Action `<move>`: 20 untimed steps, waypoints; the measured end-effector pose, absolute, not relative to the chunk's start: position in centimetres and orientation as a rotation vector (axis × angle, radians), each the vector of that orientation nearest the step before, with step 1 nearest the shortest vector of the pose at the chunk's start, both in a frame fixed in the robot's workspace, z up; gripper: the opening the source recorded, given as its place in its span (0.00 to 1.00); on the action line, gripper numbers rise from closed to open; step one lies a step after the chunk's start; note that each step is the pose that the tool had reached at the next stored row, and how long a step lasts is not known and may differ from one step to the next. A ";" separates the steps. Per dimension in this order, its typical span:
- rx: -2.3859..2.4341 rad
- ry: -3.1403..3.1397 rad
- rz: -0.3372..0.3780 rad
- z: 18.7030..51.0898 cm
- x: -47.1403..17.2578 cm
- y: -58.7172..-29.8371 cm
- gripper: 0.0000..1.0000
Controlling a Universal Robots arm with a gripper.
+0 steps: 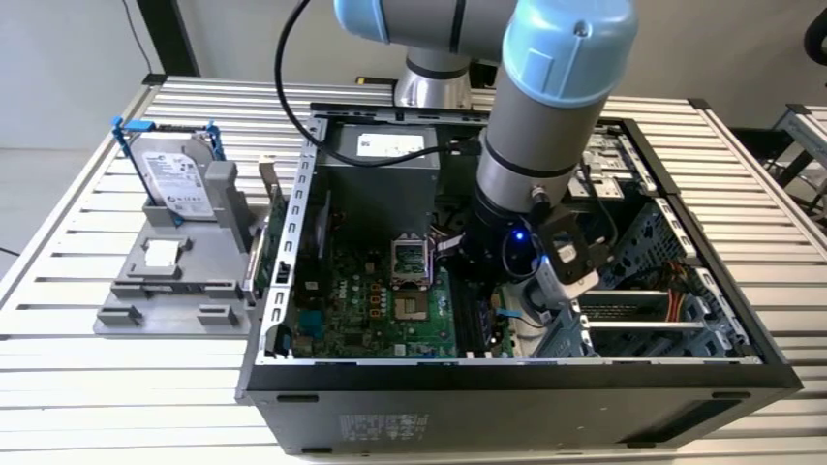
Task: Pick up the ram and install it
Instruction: 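Insert the ram into the slot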
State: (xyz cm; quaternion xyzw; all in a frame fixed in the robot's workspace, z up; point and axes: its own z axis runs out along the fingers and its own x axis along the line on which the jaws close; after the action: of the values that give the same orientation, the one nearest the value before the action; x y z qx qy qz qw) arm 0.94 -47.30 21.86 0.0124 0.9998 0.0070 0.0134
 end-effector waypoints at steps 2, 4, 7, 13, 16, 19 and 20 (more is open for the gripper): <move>0.039 3.114 0.021 21.8 0.9 -47.3 0.00; 0.039 3.114 0.019 21.6 0.9 -47.2 0.00; 0.040 3.114 0.016 21.4 0.9 -47.1 0.00; 0.040 3.115 0.016 21.3 0.9 -47.1 0.00; 0.040 3.116 0.016 21.3 0.9 -47.1 0.00; 0.040 3.116 0.016 21.3 0.9 -47.1 0.00; 0.040 3.117 0.016 21.3 0.9 -47.1 0.00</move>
State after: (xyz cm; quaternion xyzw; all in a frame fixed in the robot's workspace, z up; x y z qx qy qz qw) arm 0.94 -47.12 21.27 0.0129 0.9998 0.0051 0.0124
